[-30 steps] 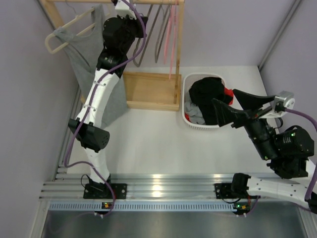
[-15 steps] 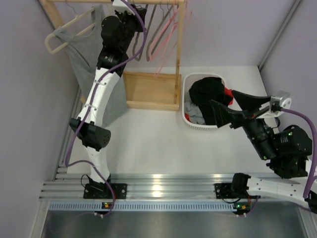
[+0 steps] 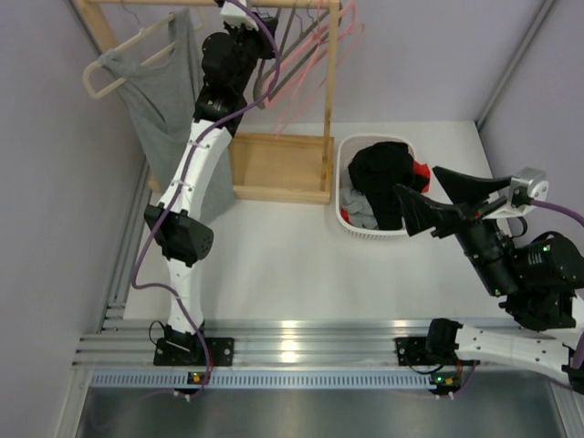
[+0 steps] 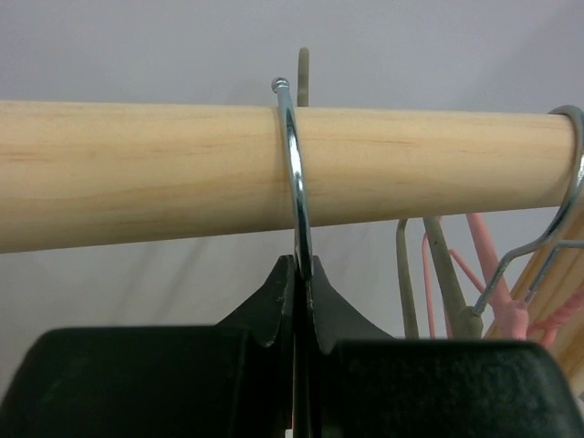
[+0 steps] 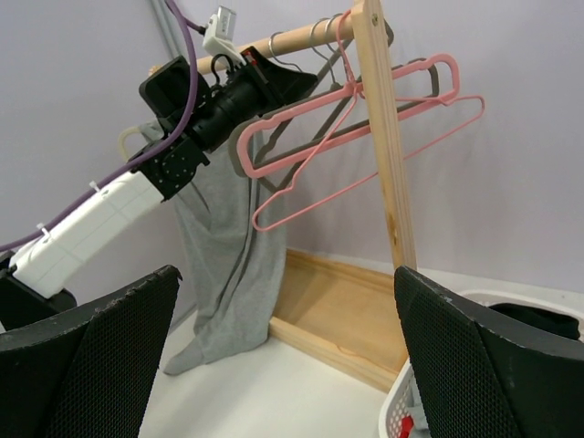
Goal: Remove the tank top from the hanger
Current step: Place the hanger at the clothesline, then pick up the hanger from the clothesline.
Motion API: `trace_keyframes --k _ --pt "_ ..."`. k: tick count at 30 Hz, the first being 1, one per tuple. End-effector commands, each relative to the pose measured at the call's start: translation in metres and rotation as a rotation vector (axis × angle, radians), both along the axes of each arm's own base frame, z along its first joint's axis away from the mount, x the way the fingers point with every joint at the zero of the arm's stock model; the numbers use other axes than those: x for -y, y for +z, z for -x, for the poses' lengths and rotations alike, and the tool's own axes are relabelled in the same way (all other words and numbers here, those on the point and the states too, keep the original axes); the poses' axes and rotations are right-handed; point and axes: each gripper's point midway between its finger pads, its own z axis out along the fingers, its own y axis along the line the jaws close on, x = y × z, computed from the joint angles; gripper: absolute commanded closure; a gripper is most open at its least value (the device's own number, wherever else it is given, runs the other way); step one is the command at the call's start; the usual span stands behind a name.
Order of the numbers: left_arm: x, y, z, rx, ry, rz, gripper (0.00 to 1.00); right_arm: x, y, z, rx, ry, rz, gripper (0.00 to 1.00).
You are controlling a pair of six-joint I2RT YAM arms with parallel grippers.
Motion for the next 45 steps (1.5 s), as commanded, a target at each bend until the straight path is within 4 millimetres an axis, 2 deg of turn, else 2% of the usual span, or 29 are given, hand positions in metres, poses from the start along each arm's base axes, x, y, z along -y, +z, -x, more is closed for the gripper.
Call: trace_keyframes --k 1,2,3,4,6,7,9,11,12,13,14,15,16,17,18,19,20,21,22,23,24,26,27,28,32,37,39,41,45 --pt "0.008 0.021 0.011 0.061 -0.072 0.020 1.00 0.007 0.009 0.000 -0.003 -0.012 -0.015 0.01" --pt "0.011 0.020 0.013 0.057 -0.083 0.018 1.00 0.005 0.008 0.000 -0.005 -0.010 -0.012 0.01" --pt "0.009 0.021 0.015 0.053 -0.085 0.022 0.95 0.004 0.007 0.000 -0.006 -0.008 -0.009 0.01" --pt "0.005 0.031 0.023 0.064 -0.075 0.033 0.76 0.001 0.006 -0.002 -0.011 -0.009 -0.004 0.01" --pt "-0.001 0.027 0.025 0.048 -0.051 0.031 0.64 0.000 0.006 -0.002 -0.012 -0.009 -0.002 0.01" --pt "-0.009 0.042 0.036 0.071 -0.028 0.040 0.56 -0.004 0.005 -0.003 -0.013 -0.005 0.007 0.01" --pt "-0.019 0.053 0.051 0.087 -0.004 0.030 0.49 -0.006 0.007 -0.004 -0.013 -0.003 0.008 0.01" --pt "-0.029 0.058 0.060 0.088 0.022 0.032 0.38 -0.009 0.007 -0.004 -0.013 0.002 0.015 0.01" --pt "-0.035 0.065 0.073 0.093 0.024 0.036 0.32 -0.012 0.007 -0.005 -0.014 0.005 0.019 0.00" --pt "-0.043 0.065 0.076 0.088 0.032 0.043 0.06 -0.013 0.007 -0.005 -0.014 0.007 0.020 0.01" --pt "-0.049 0.066 0.081 0.073 0.031 0.074 0.02 -0.014 0.006 -0.005 -0.015 0.008 0.023 0.00" --pt "-0.060 0.080 0.098 0.090 0.033 0.099 0.02 -0.016 0.006 -0.006 -0.016 0.010 0.027 0.01" --pt "-0.072 0.068 0.094 0.059 0.048 0.102 0.02 -0.018 0.005 -0.006 -0.017 0.013 0.032 0.01" --pt "-0.078 0.068 0.100 0.049 0.029 0.122 0.02 -0.019 0.005 -0.006 -0.017 0.014 0.034 0.01" --pt "-0.087 0.079 0.115 0.067 0.025 0.135 0.02 -0.022 0.003 -0.007 -0.020 0.014 0.041 0.01" --pt "-0.100 0.067 0.111 0.041 0.044 0.134 0.02 -0.024 0.003 -0.007 -0.020 0.018 0.044 0.00" --pt "-0.104 0.068 0.117 0.039 0.028 0.136 0.02 -0.024 0.003 -0.008 -0.020 0.018 0.046 0.01" --pt "-0.111 0.078 0.133 0.061 0.029 0.139 0.02 -0.027 0.002 -0.009 -0.023 0.020 0.053 0.01" --pt "-0.120 0.067 0.131 0.038 0.046 0.130 0.02 -0.028 0.002 -0.009 -0.023 0.018 0.054 0.00" --pt "-0.127 0.076 0.146 0.054 0.051 0.151 0.02 -0.028 0.003 -0.009 -0.022 0.020 0.052 0.01" --pt "-0.138 0.076 0.150 0.046 0.070 0.180 0.02 -0.030 0.003 -0.010 -0.023 0.020 0.055 0.01" --pt "-0.145 0.065 0.155 0.001 0.069 0.217 0.02 -0.032 0.005 -0.010 -0.023 0.022 0.056 0.01" --pt "-0.148 0.069 0.167 0.004 0.067 0.219 0.02 -0.035 0.004 -0.012 -0.026 0.021 0.063 0.01" --pt "-0.152 0.067 0.170 -0.006 0.074 0.211 0.02 -0.035 0.005 -0.012 -0.025 0.022 0.062 0.01" --pt "-0.159 0.054 0.190 -0.135 0.105 0.220 0.02 -0.043 0.005 -0.013 -0.026 0.032 0.077 0.00" --pt "-0.143 0.015 0.218 -0.285 0.020 0.213 0.02 -0.052 0.003 -0.016 -0.029 0.038 0.096 0.00" --pt "-0.136 0.012 0.238 -0.260 -0.022 0.143 0.02 -0.058 0.002 -0.018 -0.033 0.043 0.105 0.01" --pt "-0.127 0.004 0.246 -0.255 -0.076 0.070 0.02 -0.062 0.001 -0.018 -0.034 0.051 0.113 0.01" --pt "-0.135 0.003 0.256 -0.265 -0.032 0.144 0.02 -0.072 -0.003 -0.020 -0.037 0.063 0.134 0.01"
